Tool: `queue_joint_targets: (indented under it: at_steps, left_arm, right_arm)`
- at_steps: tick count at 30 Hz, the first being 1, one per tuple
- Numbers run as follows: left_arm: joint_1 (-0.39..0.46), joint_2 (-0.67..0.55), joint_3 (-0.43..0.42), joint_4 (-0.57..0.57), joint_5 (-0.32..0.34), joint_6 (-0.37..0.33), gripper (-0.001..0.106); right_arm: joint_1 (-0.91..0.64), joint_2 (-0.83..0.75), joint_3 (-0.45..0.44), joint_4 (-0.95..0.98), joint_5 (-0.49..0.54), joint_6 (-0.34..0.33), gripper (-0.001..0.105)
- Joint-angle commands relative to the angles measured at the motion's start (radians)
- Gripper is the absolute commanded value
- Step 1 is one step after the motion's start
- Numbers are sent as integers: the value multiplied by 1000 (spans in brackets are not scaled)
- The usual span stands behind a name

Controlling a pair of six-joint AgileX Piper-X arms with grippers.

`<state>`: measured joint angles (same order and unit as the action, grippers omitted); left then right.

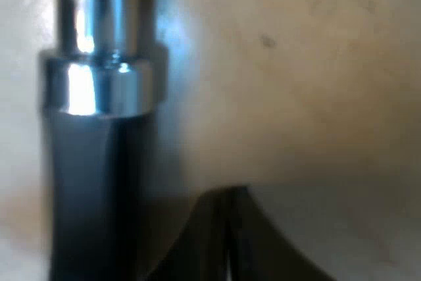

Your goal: Put the handle in the coffee machine

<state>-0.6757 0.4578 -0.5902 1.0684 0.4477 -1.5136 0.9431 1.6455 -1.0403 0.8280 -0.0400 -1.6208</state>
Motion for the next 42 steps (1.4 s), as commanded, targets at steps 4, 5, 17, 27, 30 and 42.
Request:
queue_joint_targets:
  at_steps: [4, 5, 17, 27, 30, 42]
  left_arm:
    - [-4, 1, -1, -56, -4, -4, 80]
    - [-4, 1, -1, -61, -4, -4, 80]
    - [-4, 1, -1, -38, -4, -4, 80]
    - [-4, 1, -1, -25, -8, -6, 80]
    - [-4, 1, -1, 7, -11, -6, 80]
    - [-4, 1, -1, 28, -53, 30, 80]
  right_arm:
    - [88, 46, 2, -33, -53, 1, 0]
    - [109, 49, 2, -44, -53, 10, 0]
    - [249, 75, 2, -289, -86, 139, 0]
    - [258, 111, 2, -598, -38, 211, 0]
    - [258, 111, 2, -617, -16, 211, 0]
    - [258, 23, 2, -323, -24, 211, 0]
